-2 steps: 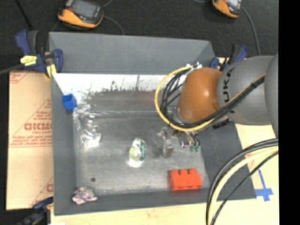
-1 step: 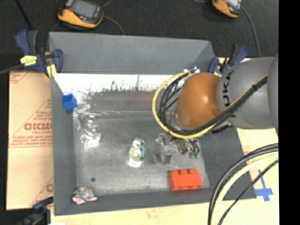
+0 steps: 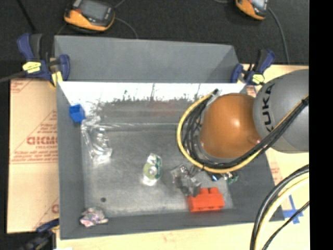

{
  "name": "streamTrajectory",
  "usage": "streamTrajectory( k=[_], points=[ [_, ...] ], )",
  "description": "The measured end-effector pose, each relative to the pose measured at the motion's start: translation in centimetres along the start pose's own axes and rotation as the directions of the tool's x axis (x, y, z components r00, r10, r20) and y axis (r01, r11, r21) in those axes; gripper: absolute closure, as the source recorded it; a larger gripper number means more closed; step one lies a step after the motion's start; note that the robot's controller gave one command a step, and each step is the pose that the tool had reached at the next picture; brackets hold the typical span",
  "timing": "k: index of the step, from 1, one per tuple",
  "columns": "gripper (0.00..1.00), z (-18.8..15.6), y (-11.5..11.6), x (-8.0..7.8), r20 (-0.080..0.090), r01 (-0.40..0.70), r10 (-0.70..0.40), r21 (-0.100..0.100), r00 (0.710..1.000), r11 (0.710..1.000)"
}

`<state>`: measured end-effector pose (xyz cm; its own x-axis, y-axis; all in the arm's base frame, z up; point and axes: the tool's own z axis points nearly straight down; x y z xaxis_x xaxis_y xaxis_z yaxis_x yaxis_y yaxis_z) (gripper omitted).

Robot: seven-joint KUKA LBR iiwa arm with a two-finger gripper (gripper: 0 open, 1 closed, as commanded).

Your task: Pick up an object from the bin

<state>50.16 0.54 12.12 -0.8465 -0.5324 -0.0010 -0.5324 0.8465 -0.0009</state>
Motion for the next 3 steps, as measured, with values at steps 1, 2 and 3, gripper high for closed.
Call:
streamTrajectory(
  k=[1,2,3],
  points=[
    [1.00,-1.8,-0.1,-5.0,0.005,0.222,-0.222,0.002,0.975,0.975],
    [0.00,-1.7,0.0,-4.9,0.003,0.217,-0.217,-0.001,0.976,0.976],
    [0.00,3.8,-0.5,-6.5,0.001,0.191,-0.191,-0.003,0.982,0.982]
  ],
)
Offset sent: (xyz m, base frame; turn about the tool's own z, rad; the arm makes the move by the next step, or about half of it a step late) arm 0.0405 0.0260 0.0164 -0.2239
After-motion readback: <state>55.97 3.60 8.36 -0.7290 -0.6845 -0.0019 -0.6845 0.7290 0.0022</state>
